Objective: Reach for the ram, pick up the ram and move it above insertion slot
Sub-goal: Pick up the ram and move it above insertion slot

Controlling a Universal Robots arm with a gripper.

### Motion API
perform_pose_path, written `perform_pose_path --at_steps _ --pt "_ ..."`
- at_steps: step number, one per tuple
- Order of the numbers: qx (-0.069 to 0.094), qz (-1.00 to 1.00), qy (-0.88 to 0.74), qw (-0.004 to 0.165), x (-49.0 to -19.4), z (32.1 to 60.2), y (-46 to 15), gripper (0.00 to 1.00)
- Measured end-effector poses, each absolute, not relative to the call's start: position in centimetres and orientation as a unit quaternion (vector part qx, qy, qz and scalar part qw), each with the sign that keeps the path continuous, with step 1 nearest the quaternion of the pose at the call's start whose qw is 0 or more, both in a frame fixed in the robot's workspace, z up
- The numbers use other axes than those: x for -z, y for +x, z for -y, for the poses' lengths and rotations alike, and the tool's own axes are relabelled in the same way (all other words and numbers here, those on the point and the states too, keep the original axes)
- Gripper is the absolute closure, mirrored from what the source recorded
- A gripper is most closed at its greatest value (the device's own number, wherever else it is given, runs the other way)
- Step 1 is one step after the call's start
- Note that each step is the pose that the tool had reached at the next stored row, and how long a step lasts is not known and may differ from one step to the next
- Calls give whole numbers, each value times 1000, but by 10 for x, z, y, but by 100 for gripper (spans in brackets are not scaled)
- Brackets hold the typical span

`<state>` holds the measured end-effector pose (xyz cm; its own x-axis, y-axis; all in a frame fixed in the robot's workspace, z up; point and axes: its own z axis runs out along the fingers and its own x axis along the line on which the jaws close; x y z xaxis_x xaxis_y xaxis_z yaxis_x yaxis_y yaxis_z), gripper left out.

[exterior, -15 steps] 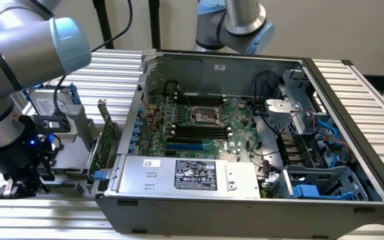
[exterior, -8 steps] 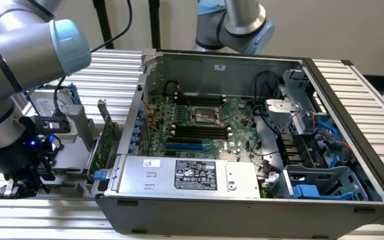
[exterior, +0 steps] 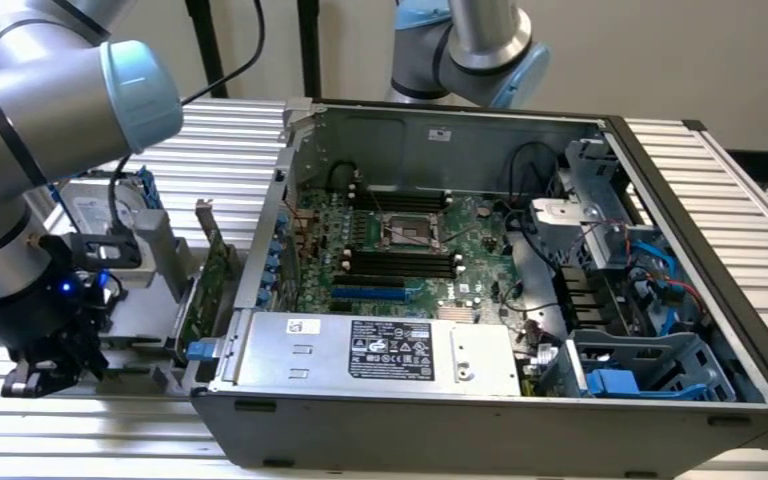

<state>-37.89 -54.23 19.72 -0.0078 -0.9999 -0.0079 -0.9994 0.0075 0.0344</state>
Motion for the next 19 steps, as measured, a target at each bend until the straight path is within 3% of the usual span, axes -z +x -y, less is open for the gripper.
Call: perform_pose_path --at_steps 6,8,9,19 --pt "16 712 702 9 -195 542 -379 79" --pt "16 712 702 9 -195 542 -379 81" --pt "16 712 702 9 -195 542 -379 86" --pt "16 712 702 9 -194 542 -379 86"
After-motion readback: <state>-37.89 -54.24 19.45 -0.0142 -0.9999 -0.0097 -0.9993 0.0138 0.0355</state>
